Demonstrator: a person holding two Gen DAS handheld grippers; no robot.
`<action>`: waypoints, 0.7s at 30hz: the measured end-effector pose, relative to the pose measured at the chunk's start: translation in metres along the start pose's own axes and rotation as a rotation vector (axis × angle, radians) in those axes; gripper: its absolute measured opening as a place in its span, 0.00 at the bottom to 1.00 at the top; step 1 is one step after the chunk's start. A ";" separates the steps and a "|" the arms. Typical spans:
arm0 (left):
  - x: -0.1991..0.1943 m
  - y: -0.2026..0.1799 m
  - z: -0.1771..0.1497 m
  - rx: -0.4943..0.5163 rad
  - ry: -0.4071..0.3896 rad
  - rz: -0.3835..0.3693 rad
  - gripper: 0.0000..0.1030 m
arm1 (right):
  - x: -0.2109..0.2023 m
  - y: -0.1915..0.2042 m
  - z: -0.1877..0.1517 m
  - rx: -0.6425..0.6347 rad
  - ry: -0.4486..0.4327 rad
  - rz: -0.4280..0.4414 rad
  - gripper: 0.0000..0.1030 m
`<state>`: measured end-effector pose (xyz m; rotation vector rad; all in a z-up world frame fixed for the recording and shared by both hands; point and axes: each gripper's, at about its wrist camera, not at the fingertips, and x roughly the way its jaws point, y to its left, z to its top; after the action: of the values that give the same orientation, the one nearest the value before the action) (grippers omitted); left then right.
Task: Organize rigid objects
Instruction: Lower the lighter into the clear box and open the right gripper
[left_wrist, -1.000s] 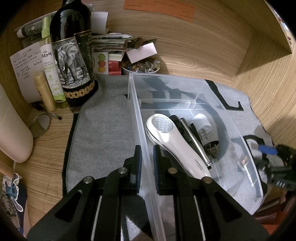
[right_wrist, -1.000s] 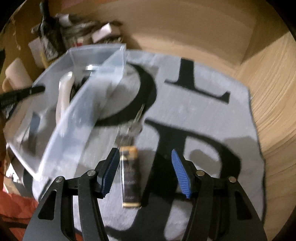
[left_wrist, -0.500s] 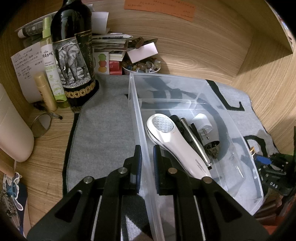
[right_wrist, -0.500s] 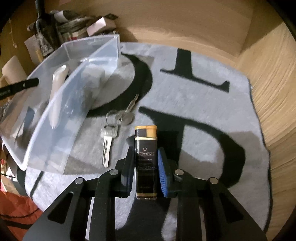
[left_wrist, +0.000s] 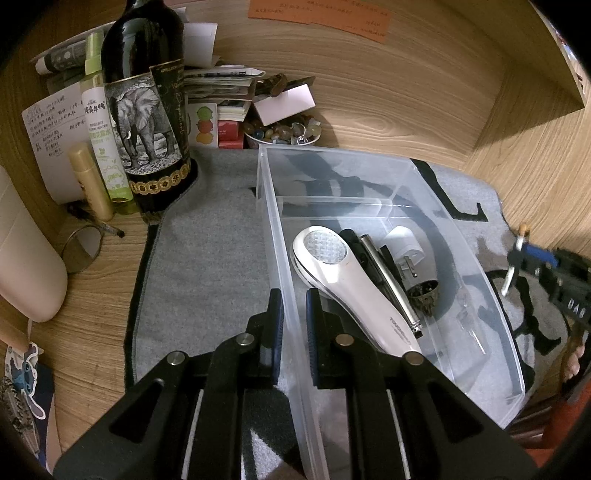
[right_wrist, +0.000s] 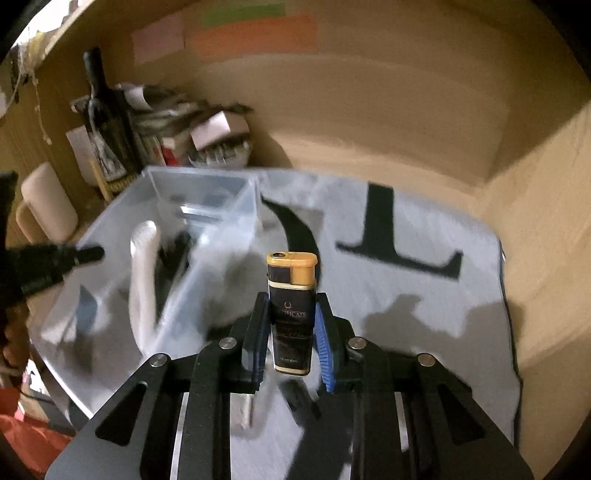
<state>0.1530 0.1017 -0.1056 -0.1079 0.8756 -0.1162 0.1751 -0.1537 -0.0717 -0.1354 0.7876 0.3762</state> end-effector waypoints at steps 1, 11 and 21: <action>0.000 0.000 0.000 0.001 0.000 0.001 0.11 | -0.001 0.003 0.004 -0.004 -0.014 0.011 0.21; 0.000 0.000 0.000 0.001 0.000 0.001 0.11 | -0.011 0.047 0.039 -0.101 -0.105 0.120 0.21; 0.000 0.000 0.000 -0.001 0.000 -0.001 0.11 | 0.035 0.078 0.039 -0.181 0.018 0.182 0.21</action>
<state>0.1528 0.1015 -0.1061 -0.1091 0.8753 -0.1166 0.1938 -0.0617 -0.0679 -0.2374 0.7858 0.6193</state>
